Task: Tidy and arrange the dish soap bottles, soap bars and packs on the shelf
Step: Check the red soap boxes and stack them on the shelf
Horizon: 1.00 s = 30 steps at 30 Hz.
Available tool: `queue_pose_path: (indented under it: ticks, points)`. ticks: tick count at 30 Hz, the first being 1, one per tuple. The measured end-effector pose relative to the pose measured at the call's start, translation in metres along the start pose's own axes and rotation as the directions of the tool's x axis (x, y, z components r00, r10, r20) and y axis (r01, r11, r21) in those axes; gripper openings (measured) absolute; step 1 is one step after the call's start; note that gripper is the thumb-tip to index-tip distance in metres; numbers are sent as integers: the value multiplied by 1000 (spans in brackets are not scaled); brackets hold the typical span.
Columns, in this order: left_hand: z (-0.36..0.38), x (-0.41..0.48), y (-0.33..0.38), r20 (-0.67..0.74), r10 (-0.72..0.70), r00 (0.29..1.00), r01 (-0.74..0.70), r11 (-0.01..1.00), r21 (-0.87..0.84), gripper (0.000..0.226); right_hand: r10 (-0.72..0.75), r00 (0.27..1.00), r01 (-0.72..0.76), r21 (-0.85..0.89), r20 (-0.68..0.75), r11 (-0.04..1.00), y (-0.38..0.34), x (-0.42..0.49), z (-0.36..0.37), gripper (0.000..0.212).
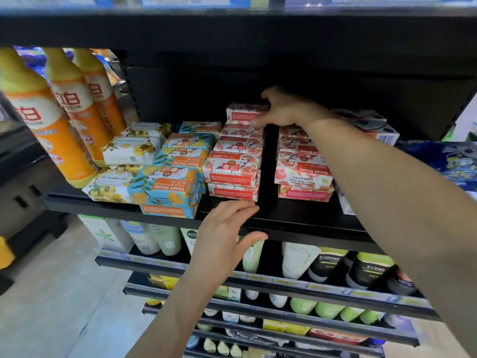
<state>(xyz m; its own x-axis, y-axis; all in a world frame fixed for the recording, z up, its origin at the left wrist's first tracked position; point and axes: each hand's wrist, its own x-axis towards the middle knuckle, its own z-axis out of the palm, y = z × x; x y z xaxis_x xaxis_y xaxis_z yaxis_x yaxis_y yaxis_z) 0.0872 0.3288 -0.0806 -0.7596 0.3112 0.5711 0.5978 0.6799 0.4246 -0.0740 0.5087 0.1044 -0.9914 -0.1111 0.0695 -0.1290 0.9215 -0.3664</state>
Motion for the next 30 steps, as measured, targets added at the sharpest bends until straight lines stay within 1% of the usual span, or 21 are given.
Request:
queue_pose_path:
  ticks: [4,8,13,20,23,25,26,27,28,29,30]
  points:
    - [0,1,0,7,-8,1000,8,1000,-2,56,31,999,-31,-20,21,999,0,14,9,78]
    - [-1,1,1,9,-11,1000,11,1000,1,53,23,998,-22,19,-65,1000,3,18,13,69]
    - [-3,2,3,-10,-14,1000,14,1000,-4,54,20,987,-3,105,-157,994,5,1,9,71]
    - [-5,1,5,21,-41,999,41,999,-11,53,3,961,42,154,-277,987,5,-83,-1,75]
    - [-11,2,10,57,-76,995,79,996,-46,54,-28,935,120,240,-353,963,15,-131,7,78]
    - [-18,3,17,84,-142,986,151,981,-118,55,-38,925,173,331,-378,928,25,-163,19,79]
    - [-23,3,23,96,-191,977,207,957,-201,56,-42,918,198,364,-395,910,30,-179,26,78]
    - [-29,3,30,104,-249,963,269,907,-323,55,-48,910,222,387,-411,895,35,-194,33,77]
    - [-35,2,37,105,-307,946,318,816,-483,52,-54,906,241,405,-420,882,39,-208,41,76]
    - [-40,1,45,114,-364,925,350,692,-631,49,-61,904,256,422,-423,870,43,-222,48,76]
    - [-44,0,54,138,-403,905,364,563,-742,48,-64,902,270,440,-428,856,47,-234,55,75]
